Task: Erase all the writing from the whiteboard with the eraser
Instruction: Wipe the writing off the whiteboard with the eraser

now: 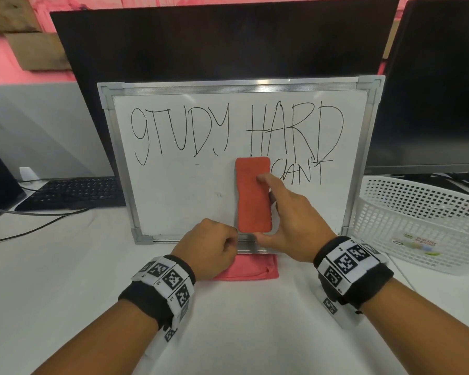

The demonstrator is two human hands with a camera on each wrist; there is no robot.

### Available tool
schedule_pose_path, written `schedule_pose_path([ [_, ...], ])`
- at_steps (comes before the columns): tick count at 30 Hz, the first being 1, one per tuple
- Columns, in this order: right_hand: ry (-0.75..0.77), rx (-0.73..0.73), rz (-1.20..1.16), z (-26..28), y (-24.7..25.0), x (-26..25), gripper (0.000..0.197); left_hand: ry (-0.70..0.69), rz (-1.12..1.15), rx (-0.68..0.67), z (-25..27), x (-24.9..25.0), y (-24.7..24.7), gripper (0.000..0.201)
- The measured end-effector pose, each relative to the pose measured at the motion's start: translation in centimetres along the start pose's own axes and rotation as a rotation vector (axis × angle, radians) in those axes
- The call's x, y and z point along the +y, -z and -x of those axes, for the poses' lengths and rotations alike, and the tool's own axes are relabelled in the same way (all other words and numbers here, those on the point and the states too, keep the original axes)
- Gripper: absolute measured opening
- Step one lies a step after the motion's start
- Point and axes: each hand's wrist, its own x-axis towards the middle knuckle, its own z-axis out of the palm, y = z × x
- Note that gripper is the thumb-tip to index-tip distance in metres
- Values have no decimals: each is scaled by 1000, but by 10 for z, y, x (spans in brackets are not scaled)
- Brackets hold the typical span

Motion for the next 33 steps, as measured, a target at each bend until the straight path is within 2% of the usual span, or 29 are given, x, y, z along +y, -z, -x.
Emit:
schedule_pose_path([
  [4, -21, -71, 69, 11, 9, 1, 100, 15, 12, -20, 1, 2, 1, 21],
  [7, -52, -6, 67, 10, 17, 7, 97, 23, 30, -30, 0, 3, 2, 24],
  [10, -63, 36, 45, 9, 20, 9, 95, 7, 33, -25, 0, 7, 1, 18],
  [15, -79, -85, 86, 21, 22, 10, 94, -3, 34, -26, -2, 11, -1, 19],
  [22, -104, 66, 55, 16, 32, 17, 94, -24, 18, -9, -6, 17, -4, 18],
  [28, -108, -65, 88, 30, 35, 21, 95, -40, 5, 1, -6, 17, -5, 19],
  [33, -122, -10, 50, 24, 34, 21, 96, -49, 16, 22, -6, 18, -5, 21],
])
